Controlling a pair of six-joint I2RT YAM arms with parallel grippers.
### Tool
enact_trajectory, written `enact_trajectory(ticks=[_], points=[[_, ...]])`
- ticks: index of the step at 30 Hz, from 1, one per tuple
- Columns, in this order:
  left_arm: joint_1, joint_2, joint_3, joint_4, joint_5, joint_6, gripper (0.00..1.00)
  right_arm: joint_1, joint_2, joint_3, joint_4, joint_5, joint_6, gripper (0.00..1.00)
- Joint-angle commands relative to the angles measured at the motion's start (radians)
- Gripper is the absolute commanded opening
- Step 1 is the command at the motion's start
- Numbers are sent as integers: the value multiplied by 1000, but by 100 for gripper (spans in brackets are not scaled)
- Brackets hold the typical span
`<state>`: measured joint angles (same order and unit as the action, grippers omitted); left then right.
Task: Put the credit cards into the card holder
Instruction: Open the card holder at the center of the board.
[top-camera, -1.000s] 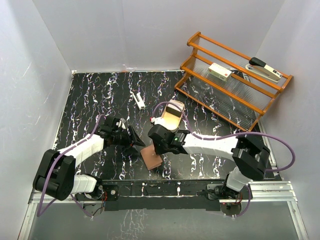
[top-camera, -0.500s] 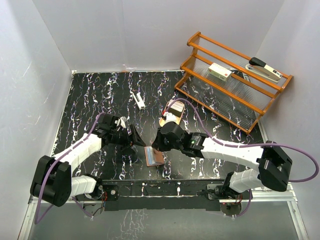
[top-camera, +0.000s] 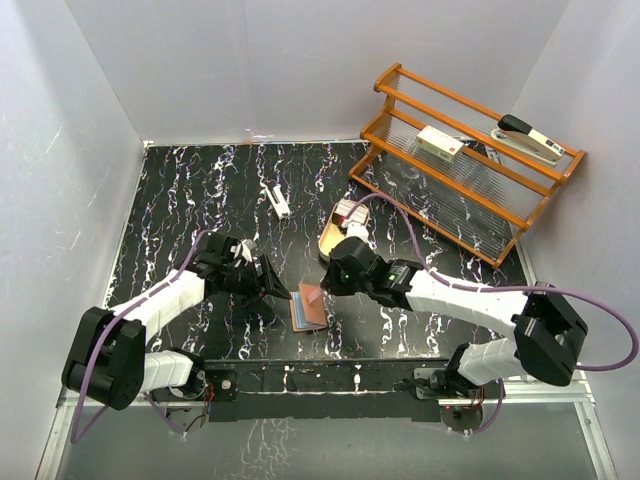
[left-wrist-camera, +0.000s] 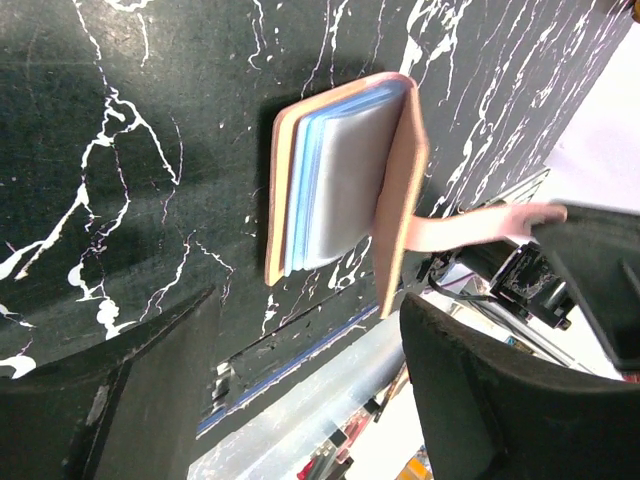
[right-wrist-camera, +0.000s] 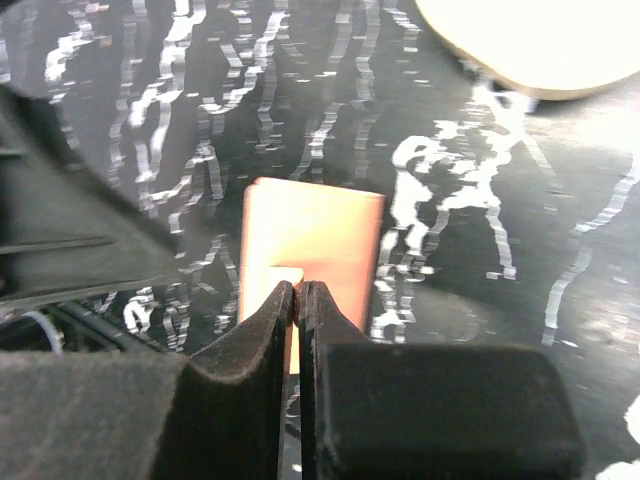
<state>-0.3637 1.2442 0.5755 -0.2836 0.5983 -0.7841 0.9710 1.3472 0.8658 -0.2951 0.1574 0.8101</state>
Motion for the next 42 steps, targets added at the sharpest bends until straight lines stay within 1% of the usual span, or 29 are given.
enact_trajectory(ticks=[1, 4, 7, 10, 17, 26, 29, 34, 37, 42], points=[[-4, 15, -14, 31, 30, -21, 68, -80, -48, -67, -60, 72, -45, 0], [-6, 30, -32, 68, 48, -42, 65, -125, -62, -115, -74, 62, -44, 0], [-13, 43, -46, 99, 52, -58, 64, -150, -77, -154, -67, 55, -35, 0], [-19, 54, -65, 154, 62, -77, 63, -159, -77, -174, -57, 46, -34, 0], [-37, 119, -80, 223, 59, -92, 62, -183, -58, -200, -75, 63, -3, 0], [-94, 224, -78, 330, 46, -124, 60, -187, -40, -219, -48, 41, -10, 0], [-112, 212, -79, 366, 47, -150, 58, -187, -43, -220, -46, 37, -10, 0], [-125, 161, -96, 438, 52, -199, 52, -187, -35, -226, -31, 18, -12, 0], [-129, 146, -115, 509, 79, -234, 48, -187, -41, -233, -25, 12, -12, 0], [-138, 129, -141, 611, 99, -279, 46, -187, -50, -246, -13, 2, -11, 0]])
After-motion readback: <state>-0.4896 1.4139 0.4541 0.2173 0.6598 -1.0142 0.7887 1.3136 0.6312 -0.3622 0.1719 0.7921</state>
